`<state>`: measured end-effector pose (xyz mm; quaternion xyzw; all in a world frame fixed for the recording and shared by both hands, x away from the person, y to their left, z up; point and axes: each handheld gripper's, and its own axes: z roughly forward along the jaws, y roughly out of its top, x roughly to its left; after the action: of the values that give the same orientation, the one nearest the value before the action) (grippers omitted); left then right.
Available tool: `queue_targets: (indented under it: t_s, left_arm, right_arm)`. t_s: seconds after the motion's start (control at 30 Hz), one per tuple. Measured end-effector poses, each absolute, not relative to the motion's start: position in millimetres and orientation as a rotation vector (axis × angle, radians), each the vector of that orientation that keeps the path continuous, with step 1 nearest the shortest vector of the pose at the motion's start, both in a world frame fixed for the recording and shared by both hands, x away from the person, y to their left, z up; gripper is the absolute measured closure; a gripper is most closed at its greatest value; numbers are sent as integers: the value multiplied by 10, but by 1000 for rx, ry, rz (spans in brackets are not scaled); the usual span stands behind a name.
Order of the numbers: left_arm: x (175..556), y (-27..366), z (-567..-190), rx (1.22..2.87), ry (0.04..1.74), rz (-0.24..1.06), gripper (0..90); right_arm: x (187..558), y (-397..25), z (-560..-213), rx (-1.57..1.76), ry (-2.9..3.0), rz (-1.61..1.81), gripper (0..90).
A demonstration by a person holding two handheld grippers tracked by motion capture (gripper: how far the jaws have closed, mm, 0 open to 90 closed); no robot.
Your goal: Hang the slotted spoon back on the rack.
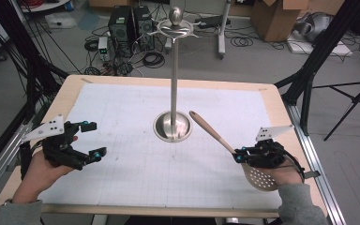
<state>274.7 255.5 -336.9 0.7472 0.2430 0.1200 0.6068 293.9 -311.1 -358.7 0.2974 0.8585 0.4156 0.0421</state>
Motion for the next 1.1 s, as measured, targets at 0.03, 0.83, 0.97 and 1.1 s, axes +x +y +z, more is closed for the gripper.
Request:
queue_targets:
  t_s: [0.03,0.83,0.97,1.1]
  left_arm:
    - [2746,2554,-3369,1726,563,280,18]
    - [2740,2590,-3385,1717,563,272,17]
    - [2742,2583,-3375,1697,562,262,18]
    - [2740,2579,-3386,1703,563,262,18]
  right_arm:
    - [2947,-3112,-3562,902,2622,1287,778]
    - [3043,-3159,-2972,853,2543,1304,777]
    - [3038,-3186,-2937,859,2529,1349,777]
    - [3039,-3197,-2903,858,2520,1349,777]
